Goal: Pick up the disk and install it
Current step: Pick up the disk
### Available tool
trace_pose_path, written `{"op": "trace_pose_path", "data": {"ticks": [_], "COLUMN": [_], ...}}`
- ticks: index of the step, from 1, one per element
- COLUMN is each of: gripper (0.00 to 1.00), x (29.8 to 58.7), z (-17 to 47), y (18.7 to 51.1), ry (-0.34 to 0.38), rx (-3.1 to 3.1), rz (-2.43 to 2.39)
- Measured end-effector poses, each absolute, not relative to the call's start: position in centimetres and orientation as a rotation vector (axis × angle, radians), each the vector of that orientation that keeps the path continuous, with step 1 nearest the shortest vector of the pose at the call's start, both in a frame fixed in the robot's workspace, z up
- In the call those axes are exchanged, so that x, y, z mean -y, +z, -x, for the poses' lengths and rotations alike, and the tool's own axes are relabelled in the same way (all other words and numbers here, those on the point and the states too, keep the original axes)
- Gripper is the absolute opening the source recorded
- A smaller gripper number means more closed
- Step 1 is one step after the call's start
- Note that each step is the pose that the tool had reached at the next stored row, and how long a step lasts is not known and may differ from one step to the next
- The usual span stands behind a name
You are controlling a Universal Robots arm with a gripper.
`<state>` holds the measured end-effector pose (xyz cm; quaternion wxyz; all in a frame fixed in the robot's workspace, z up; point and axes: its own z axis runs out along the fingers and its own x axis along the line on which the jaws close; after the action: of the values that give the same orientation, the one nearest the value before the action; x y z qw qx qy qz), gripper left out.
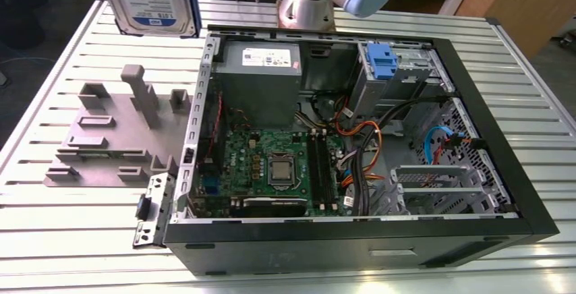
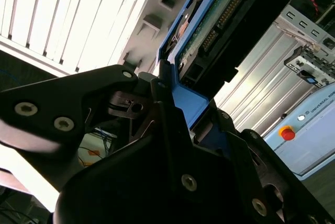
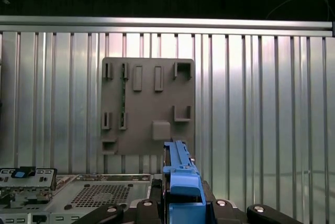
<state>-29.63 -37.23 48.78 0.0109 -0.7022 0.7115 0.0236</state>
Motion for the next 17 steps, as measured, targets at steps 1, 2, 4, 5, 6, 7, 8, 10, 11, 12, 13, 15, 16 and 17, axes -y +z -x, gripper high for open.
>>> {"op": "trace_pose_path", "data": {"ticks": [1,2,4,5,6,7,8,10,11,12,13,15,16,17], "gripper": [0.36,0.36,0.36,0.36,0.36,0.36,0.36,0.36,0.36,0.36,0.36,0.36,0.36,0.36], "x": [37.23,37.23,37.23,37.23,37.24,37.24,37.25,37.25,37.25,37.25,37.25,37.26,37.27,37.28], "z": [29.61,29.59,29.52,29.46,29.35,29.24,29.14,29.01,28.97,28.94,28.9,28.8,28.75,28.69], "y": [48.78,48.78,48.78,48.78,48.77,48.78,48.78,48.78,48.78,48.78,48.78,48.78,48.78,48.78], "ry": [0.074,0.074,0.073,0.073,0.073,0.074,0.074,0.073,0.073,0.073,0.073,0.073,0.072,0.072], "rx": [-2.22,-2.22,-2.22,-2.22,-2.22,-2.22,-2.22,-2.22,-2.22,-2.22,-2.22,-2.22,-2.22,-2.22], "rz": [2.191,2.191,2.191,2.191,2.191,2.191,2.191,2.191,2.191,2.191,2.191,2.191,2.192,2.192]}}
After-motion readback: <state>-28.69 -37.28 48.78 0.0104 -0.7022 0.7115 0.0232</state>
